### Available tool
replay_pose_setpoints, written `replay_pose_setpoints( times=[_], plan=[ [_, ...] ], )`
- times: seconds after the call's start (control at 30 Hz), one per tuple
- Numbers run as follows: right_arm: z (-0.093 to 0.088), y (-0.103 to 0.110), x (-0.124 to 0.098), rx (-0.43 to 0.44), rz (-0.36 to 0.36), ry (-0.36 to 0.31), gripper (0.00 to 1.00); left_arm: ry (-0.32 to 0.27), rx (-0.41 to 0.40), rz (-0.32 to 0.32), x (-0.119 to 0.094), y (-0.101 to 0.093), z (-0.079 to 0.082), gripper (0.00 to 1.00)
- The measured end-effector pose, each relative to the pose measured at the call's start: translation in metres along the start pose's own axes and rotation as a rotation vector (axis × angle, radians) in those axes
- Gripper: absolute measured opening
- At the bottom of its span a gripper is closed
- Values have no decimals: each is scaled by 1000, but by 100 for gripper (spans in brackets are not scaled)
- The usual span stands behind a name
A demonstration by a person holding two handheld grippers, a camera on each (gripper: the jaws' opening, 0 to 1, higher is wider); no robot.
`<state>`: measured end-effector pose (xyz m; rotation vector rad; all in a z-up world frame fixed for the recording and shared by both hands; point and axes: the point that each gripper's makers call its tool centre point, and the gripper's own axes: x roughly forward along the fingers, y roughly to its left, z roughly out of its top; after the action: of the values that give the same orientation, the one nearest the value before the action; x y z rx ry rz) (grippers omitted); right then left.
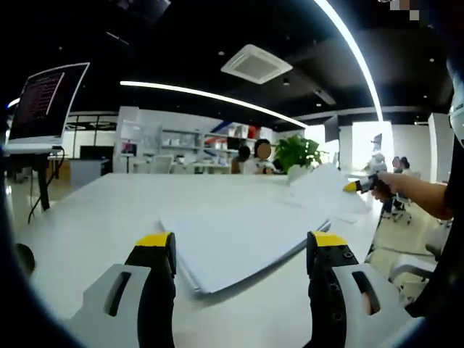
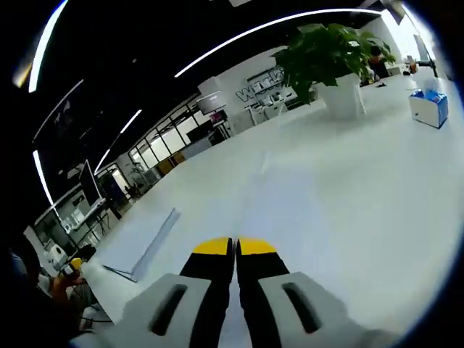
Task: Grasp the top corner of one sheet in the document stack and pull a single sheet out from the document stack, separating that one sheet from the rest and lifting it clear until the single sheet is fully removed from the stack
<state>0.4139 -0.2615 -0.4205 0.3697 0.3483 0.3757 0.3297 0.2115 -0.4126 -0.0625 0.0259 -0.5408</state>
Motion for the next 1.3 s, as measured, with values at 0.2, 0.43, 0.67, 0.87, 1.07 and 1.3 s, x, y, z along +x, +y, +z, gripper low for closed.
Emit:
replay_pose_setpoints(
  times=[0.2,0.43,0.67,0.87,1.07,1.3],
  plan=[
    [19,-6,-1,-230,-89,-63,19,7,-3,-12,1,-4,-3,72],
    [11,-24,0,-272,-154,-47,17,7,-1,-7,-3,-2,-2,71],
    [19,-22,-5,-203,-140,-99,16,10,4,4,-4,1,-3,71],
    [23,-13,-7,-252,-136,-116,16,4,1,18,-1,2,1,67],
    [16,-7,-4,-177,-84,-87,15,48,-2,21,-1,3,-5,59],
    [10,-4,-2,-200,-95,-67,16,77,39,28,-4,4,-10,57]
  ],
)
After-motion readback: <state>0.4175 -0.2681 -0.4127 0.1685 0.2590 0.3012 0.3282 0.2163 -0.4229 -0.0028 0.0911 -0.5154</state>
